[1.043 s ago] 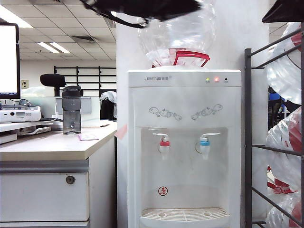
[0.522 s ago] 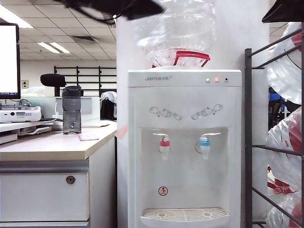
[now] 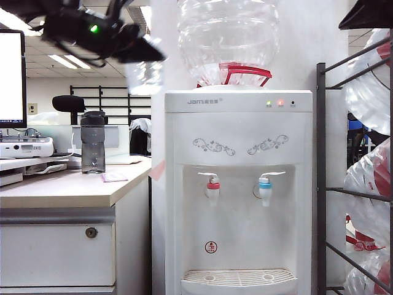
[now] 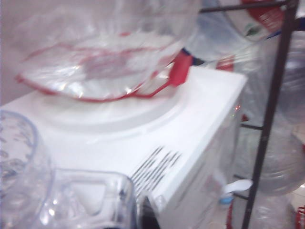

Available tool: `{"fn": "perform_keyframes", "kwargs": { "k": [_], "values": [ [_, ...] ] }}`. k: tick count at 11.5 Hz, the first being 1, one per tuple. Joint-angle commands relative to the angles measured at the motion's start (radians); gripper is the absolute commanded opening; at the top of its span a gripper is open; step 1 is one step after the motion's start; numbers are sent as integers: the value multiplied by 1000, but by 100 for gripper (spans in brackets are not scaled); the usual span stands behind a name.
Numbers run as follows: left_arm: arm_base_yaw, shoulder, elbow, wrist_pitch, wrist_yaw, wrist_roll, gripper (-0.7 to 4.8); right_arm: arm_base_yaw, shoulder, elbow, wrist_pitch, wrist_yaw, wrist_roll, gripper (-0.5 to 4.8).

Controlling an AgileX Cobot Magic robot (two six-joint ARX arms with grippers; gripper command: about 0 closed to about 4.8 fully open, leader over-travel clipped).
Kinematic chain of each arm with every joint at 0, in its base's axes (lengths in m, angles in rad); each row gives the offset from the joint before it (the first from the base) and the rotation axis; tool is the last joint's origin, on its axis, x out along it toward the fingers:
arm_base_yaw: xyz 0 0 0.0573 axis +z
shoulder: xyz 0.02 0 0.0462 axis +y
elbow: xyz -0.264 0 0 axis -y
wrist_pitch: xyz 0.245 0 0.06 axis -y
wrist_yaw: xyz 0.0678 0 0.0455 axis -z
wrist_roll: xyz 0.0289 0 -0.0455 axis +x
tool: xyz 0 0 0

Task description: Pick up the plastic mug from the left desk, go to the cold water outlet of the water dispenser, press the vertical switch to get some water, then put the mug back on the desk.

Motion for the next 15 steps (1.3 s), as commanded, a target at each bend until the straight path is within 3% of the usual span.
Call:
{"fn": "perform_keyframes", "kwargs": {
  "k": [1,5,8,15],
  "values": [
    [79,-13,-63,124,-49,40,-6,-1,-6,5,10,-6,1,-6],
    [128,52,-282,372,-94,30,-6,0,-6,5,10,-6,0,-6],
    [141,179,-285,540,-117,-51,-6,0,-6,5,10,-11,-1,-6],
    [189,388,-281,706,-200,-47,-6,4,-6,5,11,-28,-5,-7]
  ]
}}
